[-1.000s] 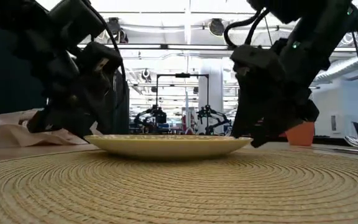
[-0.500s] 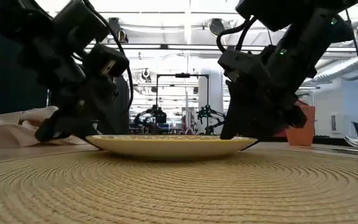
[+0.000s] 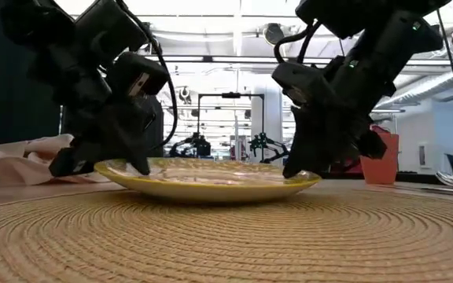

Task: Set table place
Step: Put the yellow plate on the brown table mat

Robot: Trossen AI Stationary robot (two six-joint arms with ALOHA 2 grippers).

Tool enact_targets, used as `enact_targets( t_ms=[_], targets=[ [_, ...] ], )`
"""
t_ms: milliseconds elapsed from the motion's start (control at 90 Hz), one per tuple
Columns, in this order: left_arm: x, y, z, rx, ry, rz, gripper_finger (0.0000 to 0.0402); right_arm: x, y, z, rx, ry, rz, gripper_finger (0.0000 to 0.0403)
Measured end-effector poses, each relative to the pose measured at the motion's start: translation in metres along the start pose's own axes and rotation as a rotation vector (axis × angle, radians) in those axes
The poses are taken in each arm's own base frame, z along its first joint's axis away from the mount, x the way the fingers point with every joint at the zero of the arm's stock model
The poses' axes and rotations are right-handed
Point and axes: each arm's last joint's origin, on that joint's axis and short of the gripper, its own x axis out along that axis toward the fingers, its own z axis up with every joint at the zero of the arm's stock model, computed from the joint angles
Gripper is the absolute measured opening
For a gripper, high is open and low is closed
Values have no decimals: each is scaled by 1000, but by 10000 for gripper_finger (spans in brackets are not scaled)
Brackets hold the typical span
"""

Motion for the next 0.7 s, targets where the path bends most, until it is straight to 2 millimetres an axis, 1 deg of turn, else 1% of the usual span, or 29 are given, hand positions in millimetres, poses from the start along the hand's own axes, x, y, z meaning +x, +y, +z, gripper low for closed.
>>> enact_targets(
  t_ms=[133,211,367,544,700],
  targets=[
    [-3,-4,2,7,-4,-23,11,0,-1,0,-8,-16,-16,19],
    [-8,-11,4,9,-12,-51,5,0,-1,2,-19,-9,-23,9],
    [-13,-23,5,19,-2,-67,2,-11,5,8,-39,27,-21,5],
    [-11,-33,-9,51,44,-56,0,-28,22,5,-56,50,2,5],
    [-11,-43,-17,50,49,-66,0,-34,29,-1,-56,57,9,5]
  ],
)
